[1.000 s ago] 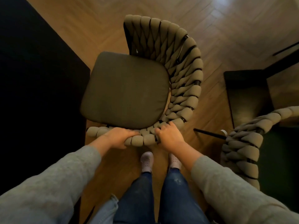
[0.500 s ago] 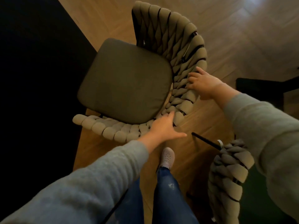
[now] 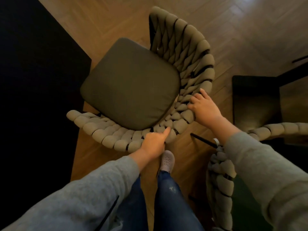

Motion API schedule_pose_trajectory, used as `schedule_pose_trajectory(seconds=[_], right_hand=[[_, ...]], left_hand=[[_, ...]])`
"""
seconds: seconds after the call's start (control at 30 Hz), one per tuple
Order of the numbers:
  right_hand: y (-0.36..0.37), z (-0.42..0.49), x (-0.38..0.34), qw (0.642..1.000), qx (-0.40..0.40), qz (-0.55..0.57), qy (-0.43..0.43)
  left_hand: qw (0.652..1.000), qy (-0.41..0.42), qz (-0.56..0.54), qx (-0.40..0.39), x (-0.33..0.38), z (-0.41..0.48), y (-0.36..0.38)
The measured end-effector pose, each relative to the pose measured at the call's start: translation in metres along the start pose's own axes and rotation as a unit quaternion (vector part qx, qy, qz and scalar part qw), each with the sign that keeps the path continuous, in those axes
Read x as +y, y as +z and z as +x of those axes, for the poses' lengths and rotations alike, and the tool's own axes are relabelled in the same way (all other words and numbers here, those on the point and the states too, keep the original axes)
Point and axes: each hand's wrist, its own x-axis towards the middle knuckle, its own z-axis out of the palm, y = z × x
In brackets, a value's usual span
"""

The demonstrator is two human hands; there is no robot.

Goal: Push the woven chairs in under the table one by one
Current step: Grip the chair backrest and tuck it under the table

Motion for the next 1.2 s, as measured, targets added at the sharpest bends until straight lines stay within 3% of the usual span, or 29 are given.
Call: schedule_pose_trajectory(seconds=[0.27,0.37,0.5,0.7,1.0,1.2], right_hand=[[0.020,-0.060,-0.045,0.993,-0.022,0.061,0.103],[0.019,-0.069,-0.050,0.992,-0.081,0.062,0.074],[0.008,-0.061,-0.010,0.988,-0.139,0.056,0.048],[-0.011,-0.029,0.035,0.989,-0.121,-0.009,0.087],[-0.022,0.032,-0.045,0.982,-0.063,0.048,0.171],[-0.041,0.064,-0.137,0.968,-0.092,0.101,0.212]], left_hand=[[0.989,0.131,0.052,-0.035,-0.032,-0.020,-0.001],[0.980,0.171,0.076,-0.067,-0.047,-0.019,-0.010],[0.968,0.207,0.110,-0.087,-0.076,-0.001,-0.032],[0.959,0.230,0.138,-0.090,-0.129,0.043,-0.068],[0.912,0.304,0.239,-0.138,-0.246,0.086,-0.133],[0.883,0.334,0.286,-0.165,-0.325,0.082,-0.153]])
